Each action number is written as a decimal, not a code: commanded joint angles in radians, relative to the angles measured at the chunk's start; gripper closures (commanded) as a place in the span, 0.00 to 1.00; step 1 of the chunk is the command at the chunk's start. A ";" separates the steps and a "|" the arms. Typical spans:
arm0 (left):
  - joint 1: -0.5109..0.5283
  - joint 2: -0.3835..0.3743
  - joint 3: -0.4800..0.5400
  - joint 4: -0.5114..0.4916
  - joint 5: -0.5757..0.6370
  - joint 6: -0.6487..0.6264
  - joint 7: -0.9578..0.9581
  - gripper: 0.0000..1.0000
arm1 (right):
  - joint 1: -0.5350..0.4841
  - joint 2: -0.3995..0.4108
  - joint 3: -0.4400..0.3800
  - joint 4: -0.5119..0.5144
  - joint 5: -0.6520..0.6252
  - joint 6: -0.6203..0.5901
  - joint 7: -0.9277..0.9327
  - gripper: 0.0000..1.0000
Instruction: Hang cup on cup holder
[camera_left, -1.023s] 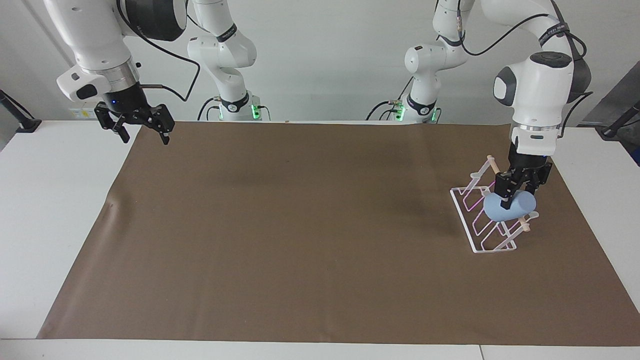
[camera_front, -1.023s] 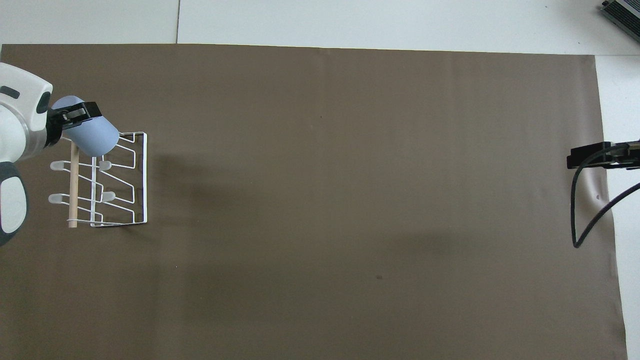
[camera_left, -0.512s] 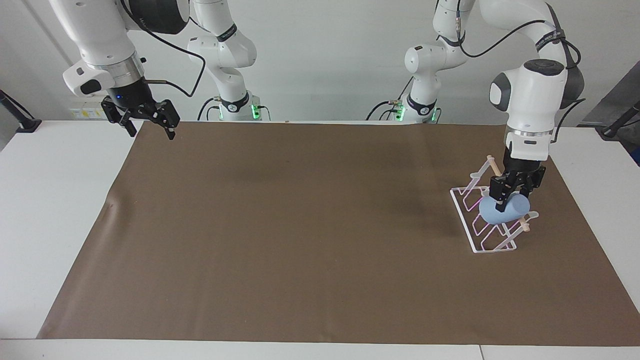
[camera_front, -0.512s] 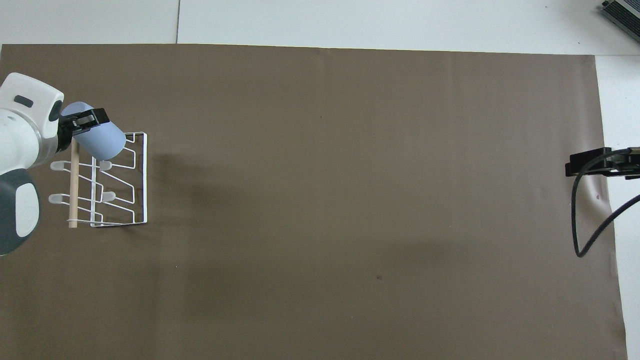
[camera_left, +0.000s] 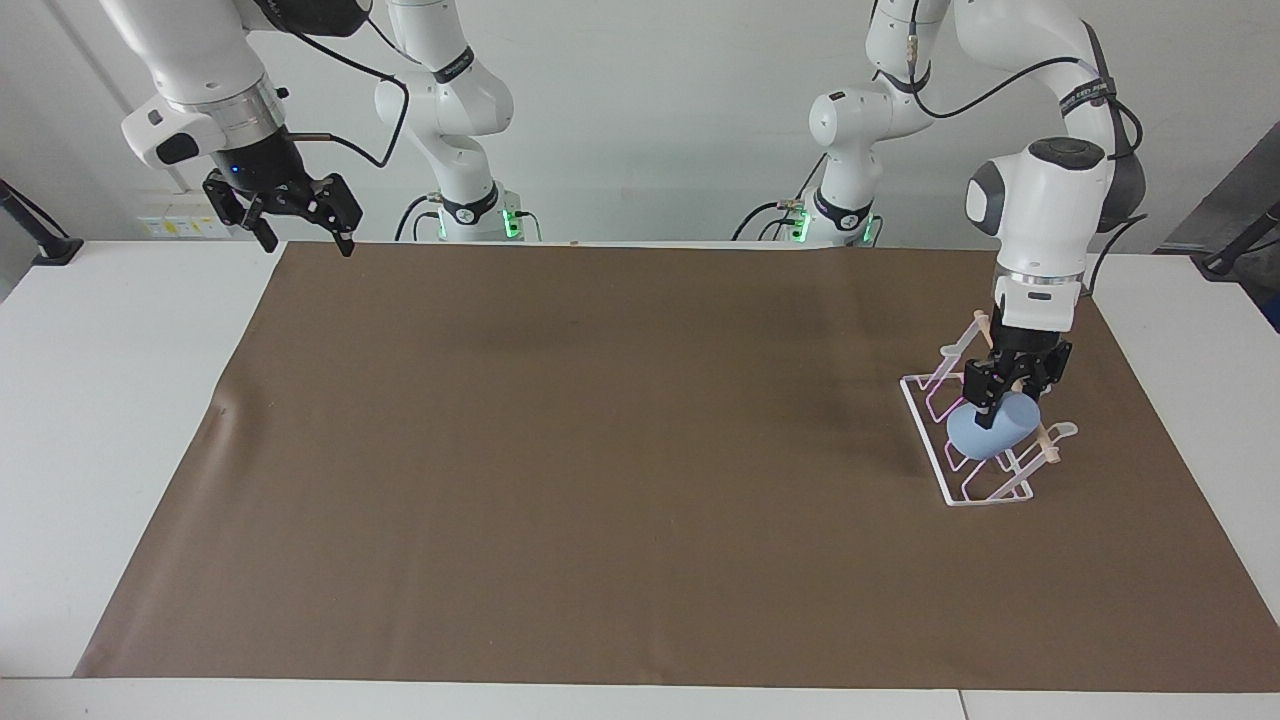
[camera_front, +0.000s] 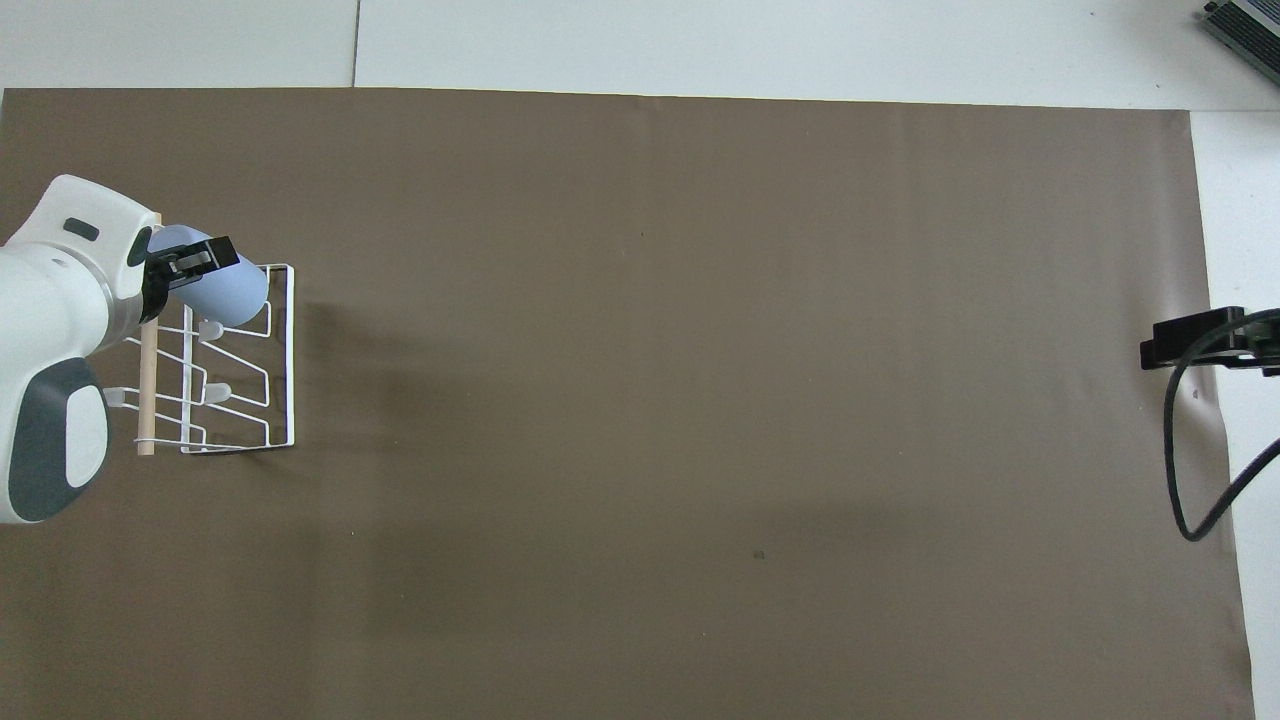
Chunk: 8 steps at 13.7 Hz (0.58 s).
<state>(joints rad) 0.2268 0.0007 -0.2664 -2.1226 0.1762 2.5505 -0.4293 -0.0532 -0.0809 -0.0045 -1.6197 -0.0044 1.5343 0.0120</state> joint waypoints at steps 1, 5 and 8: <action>-0.014 -0.008 0.004 -0.010 0.026 0.004 -0.012 0.00 | 0.001 0.000 0.006 0.011 0.015 -0.019 0.006 0.00; -0.029 0.002 0.004 0.123 0.026 -0.181 0.027 0.00 | -0.001 -0.007 0.005 0.000 0.018 -0.014 -0.043 0.00; -0.037 0.005 -0.002 0.281 0.016 -0.411 0.119 0.00 | 0.001 -0.019 0.003 -0.023 0.020 -0.013 -0.032 0.00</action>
<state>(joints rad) 0.2082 -0.0014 -0.2731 -1.9456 0.1776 2.2792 -0.3547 -0.0459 -0.0809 -0.0026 -1.6214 -0.0044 1.5311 -0.0047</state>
